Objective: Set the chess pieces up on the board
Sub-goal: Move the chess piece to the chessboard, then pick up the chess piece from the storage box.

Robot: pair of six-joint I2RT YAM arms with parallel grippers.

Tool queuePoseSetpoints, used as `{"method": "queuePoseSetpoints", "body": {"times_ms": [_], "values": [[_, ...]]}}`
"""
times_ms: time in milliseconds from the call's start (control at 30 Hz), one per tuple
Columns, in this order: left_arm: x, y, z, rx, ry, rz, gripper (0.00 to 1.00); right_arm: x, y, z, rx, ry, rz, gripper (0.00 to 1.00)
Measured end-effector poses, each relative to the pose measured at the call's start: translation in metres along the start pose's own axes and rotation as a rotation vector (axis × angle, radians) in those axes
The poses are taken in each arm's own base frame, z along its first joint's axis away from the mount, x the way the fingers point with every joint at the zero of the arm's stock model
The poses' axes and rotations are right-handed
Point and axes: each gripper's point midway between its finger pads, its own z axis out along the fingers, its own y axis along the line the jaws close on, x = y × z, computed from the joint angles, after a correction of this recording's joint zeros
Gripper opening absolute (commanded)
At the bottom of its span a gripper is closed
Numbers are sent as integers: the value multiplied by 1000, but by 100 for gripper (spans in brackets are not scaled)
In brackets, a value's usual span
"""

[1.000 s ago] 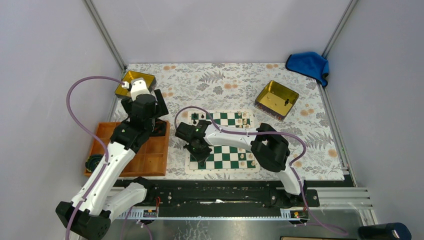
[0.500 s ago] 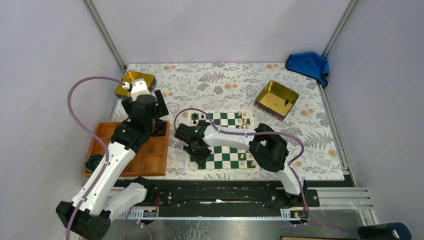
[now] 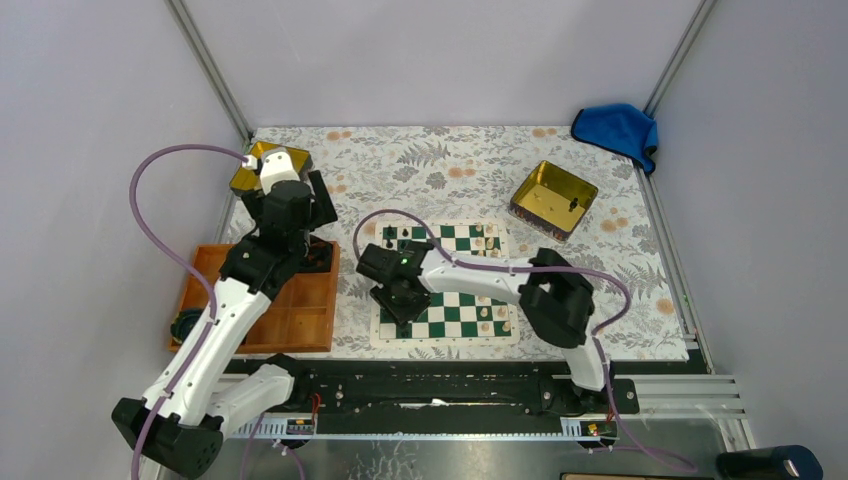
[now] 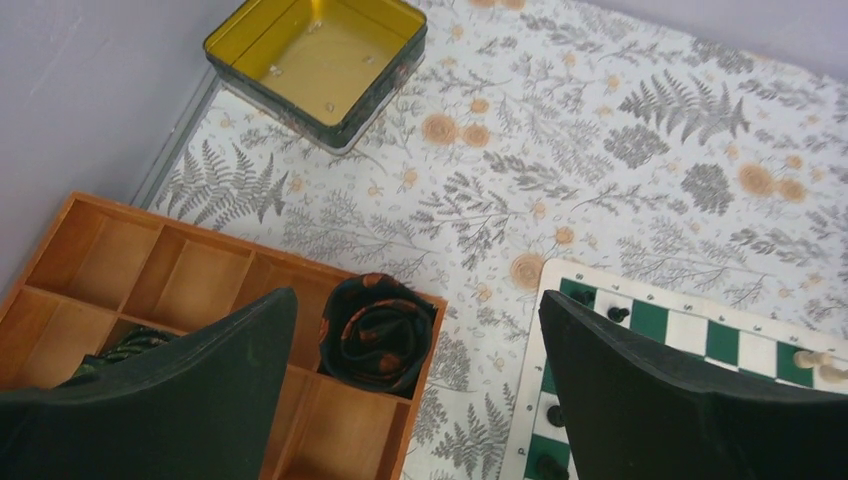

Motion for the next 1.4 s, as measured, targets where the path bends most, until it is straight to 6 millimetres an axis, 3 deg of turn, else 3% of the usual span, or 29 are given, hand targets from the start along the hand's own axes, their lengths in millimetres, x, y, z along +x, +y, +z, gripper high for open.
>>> {"method": "queuePoseSetpoints", "body": {"times_ms": [167, 267, 400, 633, 767, 867, 1000, 1200, 1400], "values": [[-23, -11, -1, 25, -25, -22, 99, -5, -15, -35, 27, -121, 42, 51], [-33, -22, 1, 58, -27, -30, 99, -12, -42, -58, 52, -205, 117, 56], [-35, -40, 6, 122, -8, -31, 99, -25, -107, -84, 132, -319, 277, 60], [-23, -63, 17, 197, 55, -11, 99, -30, -250, -121, 344, -471, 606, 64], [-22, -65, 13, 216, 57, -16, 99, -25, -305, -131, 416, -514, 726, 65], [-18, -62, 10, 219, 60, -18, 99, -25, -345, -131, 453, -522, 808, 65], [-10, -54, 4, 215, 65, -19, 99, -24, -398, -113, 499, -492, 906, 65], [-3, -43, -4, 204, 63, -20, 99, -14, -450, -90, 538, -443, 1000, 65], [4, -36, -4, 177, 76, -8, 99, -13, -492, -89, 567, -458, 1066, 65]]}}
